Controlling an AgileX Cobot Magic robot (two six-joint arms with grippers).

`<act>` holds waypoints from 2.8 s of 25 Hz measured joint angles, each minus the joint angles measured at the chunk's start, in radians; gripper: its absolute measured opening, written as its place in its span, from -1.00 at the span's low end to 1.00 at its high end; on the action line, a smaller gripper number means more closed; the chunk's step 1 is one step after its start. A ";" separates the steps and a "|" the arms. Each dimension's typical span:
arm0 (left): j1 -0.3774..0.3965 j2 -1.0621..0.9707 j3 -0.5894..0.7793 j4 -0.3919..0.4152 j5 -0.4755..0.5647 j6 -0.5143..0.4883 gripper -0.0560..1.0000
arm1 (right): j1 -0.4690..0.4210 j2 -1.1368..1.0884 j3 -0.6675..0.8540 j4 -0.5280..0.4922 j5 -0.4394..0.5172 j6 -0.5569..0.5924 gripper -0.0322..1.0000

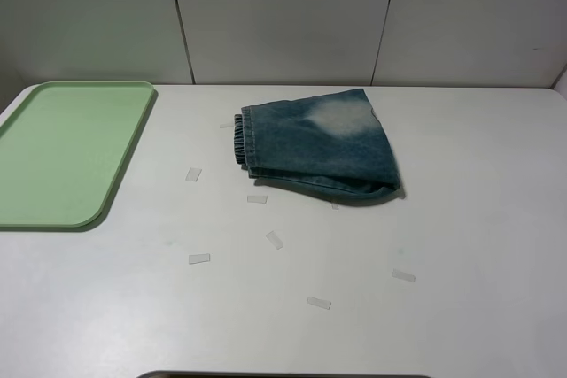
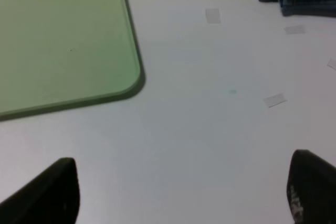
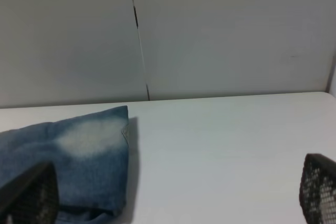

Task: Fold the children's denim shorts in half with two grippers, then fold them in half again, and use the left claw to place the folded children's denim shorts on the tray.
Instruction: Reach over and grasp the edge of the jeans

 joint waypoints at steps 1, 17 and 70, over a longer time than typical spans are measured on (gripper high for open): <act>0.000 0.000 0.000 0.000 0.000 0.000 0.60 | 0.000 -0.026 0.001 0.000 0.019 -0.003 0.41; 0.000 0.000 0.000 0.000 0.000 0.000 0.60 | 0.000 -0.113 0.068 -0.034 0.223 -0.027 0.41; 0.000 0.055 -0.013 -0.075 -0.207 -0.135 0.60 | 0.000 -0.113 0.092 -0.039 0.244 -0.063 0.41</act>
